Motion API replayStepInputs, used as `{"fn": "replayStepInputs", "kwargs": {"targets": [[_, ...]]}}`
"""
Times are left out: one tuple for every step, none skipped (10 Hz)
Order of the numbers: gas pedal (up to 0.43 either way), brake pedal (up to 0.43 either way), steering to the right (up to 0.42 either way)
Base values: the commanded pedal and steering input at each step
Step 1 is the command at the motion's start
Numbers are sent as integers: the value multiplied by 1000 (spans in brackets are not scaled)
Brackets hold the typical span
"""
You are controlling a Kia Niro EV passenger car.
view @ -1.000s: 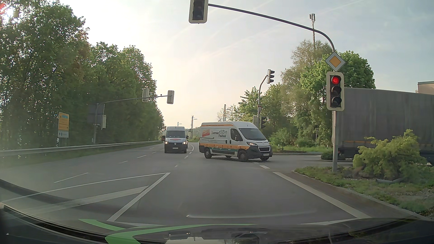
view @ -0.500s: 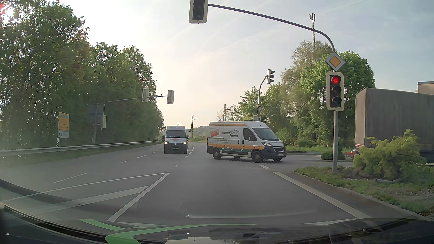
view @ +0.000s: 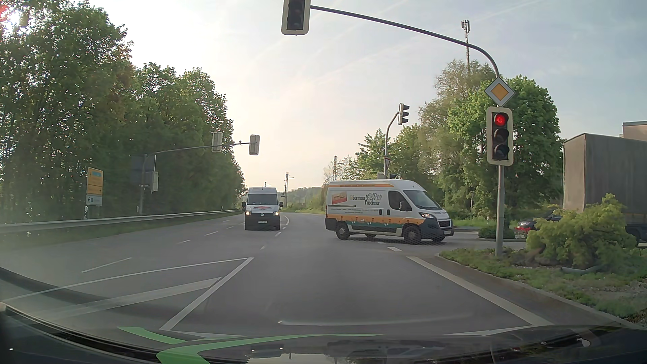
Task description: Follow the waypoints while adhering to traffic rules and regulations
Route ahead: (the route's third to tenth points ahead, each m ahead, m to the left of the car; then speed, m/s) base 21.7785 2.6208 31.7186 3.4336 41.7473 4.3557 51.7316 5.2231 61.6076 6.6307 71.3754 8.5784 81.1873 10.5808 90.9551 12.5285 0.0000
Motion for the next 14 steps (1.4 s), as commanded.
{"fn": "replayStepInputs", "kwargs": {"targets": [[0,250,3],[0,250,3],[0,250,3],[0,250,3],[0,250,2],[0,250,3],[0,250,2],[0,250,2],[0,250,2],[0,250,3],[0,250,3],[0,250,3],[0,250,3],[0,250,3]]}}
